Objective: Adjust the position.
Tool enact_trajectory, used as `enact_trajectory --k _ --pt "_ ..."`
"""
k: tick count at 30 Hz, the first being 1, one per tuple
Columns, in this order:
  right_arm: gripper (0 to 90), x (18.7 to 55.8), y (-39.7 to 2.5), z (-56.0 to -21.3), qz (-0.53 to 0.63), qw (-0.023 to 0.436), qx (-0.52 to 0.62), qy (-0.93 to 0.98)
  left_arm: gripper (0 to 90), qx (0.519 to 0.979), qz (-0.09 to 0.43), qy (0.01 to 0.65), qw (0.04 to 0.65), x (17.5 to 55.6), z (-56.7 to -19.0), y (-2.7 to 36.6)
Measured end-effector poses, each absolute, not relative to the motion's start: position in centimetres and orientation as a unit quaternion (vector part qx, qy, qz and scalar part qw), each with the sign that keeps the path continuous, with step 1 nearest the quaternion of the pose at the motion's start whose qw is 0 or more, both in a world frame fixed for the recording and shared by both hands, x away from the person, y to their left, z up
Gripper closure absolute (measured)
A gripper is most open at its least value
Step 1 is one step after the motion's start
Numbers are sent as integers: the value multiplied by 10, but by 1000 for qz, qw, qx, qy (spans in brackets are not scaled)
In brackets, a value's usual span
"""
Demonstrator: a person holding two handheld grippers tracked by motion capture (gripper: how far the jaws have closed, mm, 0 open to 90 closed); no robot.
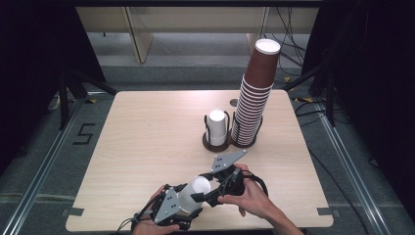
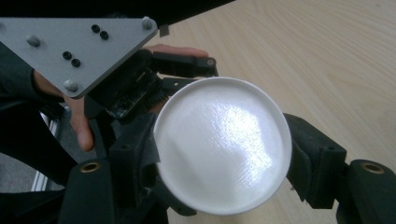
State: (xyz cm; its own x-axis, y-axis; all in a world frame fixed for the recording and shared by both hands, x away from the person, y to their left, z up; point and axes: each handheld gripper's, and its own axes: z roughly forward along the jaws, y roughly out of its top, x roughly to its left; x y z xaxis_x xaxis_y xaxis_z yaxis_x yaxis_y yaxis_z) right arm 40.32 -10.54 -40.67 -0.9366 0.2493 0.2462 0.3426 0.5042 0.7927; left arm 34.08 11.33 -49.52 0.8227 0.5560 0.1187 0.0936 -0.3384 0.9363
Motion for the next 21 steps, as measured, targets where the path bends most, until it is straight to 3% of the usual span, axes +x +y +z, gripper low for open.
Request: enact_trajectory --k 7,21 --pt "338 412 -122 -399 -515 60 -202 -831 141 725 238 224 606 345 -492 125" --pt "336 416 -126 -403 -537 91 -209 -812 184 722 238 207 616 342 -487 126"
